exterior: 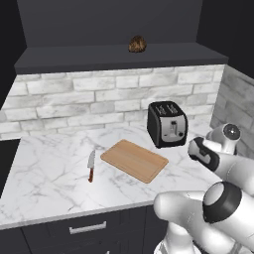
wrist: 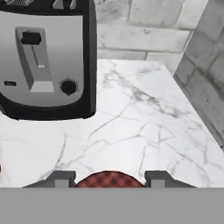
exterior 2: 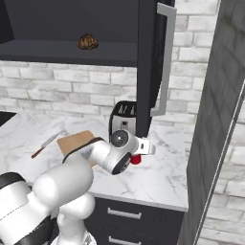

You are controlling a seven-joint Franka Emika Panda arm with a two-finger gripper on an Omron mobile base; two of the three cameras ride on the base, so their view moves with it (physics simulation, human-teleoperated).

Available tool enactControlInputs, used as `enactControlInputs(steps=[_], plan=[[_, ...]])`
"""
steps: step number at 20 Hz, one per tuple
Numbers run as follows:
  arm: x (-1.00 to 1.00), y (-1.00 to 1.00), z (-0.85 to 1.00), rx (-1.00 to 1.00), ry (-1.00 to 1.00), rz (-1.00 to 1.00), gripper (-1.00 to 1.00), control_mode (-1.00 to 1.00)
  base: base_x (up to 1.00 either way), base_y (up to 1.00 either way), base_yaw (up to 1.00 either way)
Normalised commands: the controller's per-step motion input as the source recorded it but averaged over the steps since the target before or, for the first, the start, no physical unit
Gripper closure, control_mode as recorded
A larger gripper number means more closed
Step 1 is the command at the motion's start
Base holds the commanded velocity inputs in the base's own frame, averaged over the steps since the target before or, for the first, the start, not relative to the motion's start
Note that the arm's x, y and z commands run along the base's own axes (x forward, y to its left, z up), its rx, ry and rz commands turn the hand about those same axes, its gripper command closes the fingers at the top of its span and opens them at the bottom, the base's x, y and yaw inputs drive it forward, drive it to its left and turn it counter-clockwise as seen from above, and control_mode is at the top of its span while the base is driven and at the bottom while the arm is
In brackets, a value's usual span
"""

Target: Pick the bread, place it on the cutting board, pick the jam, place it on the counter, and close the cabinet.

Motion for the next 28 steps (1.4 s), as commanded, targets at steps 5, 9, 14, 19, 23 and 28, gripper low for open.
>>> enactControlInputs(steps=[5,9,14,19,23,28], plan=[[0.14,-0.08,-0.17,0.0,0.04,0.0,1.0,-1.0,0.0,0.0,0.0],[0.06,-0.1,-0.19,0.0,0.05,0.0,1.0,-1.0,0.0,0.0,0.0],[0.12,-0.08,-0.19,0.0,0.04,0.0,1.0,-1.0,0.0,0.0,0.0],[0.1,-0.08,-0.23,0.0,0.03,0.0,1.0,-1.0,0.0,0.0,0.0],[0.1,-0.06,-0.29,0.0,0.0,0.0,1.0,-1.0,0.0,0.0,0.0],[0.08,-0.04,-0.27,0.0,0.0,0.0,1.0,-1.0,0.0,0.0,0.0]])
